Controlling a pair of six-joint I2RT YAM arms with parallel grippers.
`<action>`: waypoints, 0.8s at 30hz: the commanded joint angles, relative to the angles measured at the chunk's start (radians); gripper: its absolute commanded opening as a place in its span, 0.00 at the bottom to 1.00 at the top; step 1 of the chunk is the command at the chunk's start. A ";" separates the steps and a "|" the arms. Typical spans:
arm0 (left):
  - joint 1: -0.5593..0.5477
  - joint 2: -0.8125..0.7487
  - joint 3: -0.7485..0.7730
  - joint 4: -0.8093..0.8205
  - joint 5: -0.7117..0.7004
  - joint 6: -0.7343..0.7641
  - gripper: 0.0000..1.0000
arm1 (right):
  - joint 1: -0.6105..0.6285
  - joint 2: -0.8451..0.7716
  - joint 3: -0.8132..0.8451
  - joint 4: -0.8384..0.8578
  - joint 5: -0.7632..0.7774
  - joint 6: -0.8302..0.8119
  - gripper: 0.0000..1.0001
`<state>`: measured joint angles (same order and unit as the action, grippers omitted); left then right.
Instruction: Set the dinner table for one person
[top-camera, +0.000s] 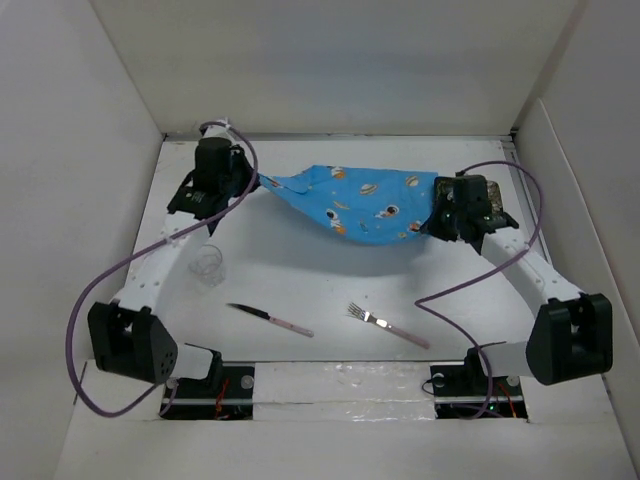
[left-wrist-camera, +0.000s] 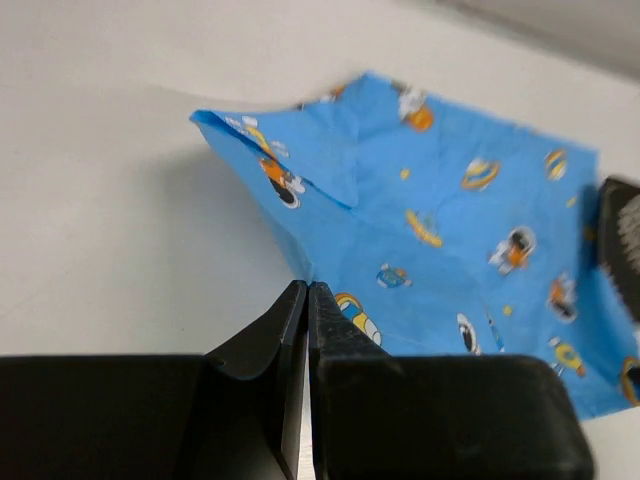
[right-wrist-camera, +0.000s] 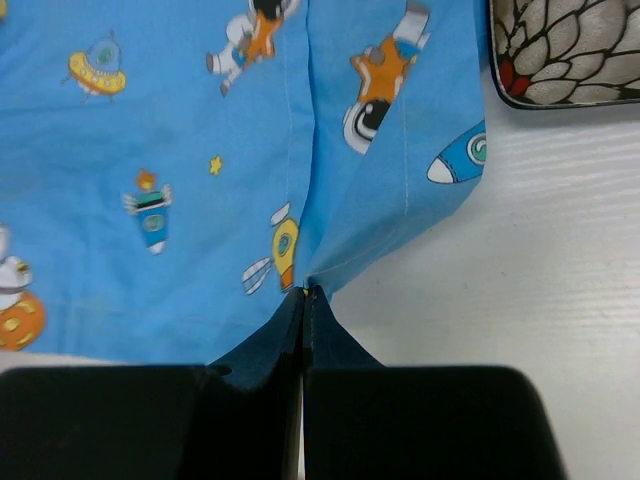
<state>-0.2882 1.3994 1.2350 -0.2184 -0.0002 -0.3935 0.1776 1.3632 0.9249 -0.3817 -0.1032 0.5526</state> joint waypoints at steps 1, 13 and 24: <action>0.047 -0.114 0.004 0.030 0.042 -0.105 0.00 | 0.003 -0.131 0.159 -0.072 0.068 -0.020 0.00; 0.132 -0.167 0.245 0.066 -0.022 -0.142 0.00 | 0.013 -0.063 0.609 -0.088 0.119 -0.039 0.00; 0.253 0.220 0.643 0.108 0.123 -0.254 0.00 | 0.003 0.531 1.376 -0.177 0.025 -0.025 0.00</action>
<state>-0.0689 1.6466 1.7687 -0.1658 0.0765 -0.5907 0.1844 1.8748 2.0624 -0.5266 -0.0566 0.5289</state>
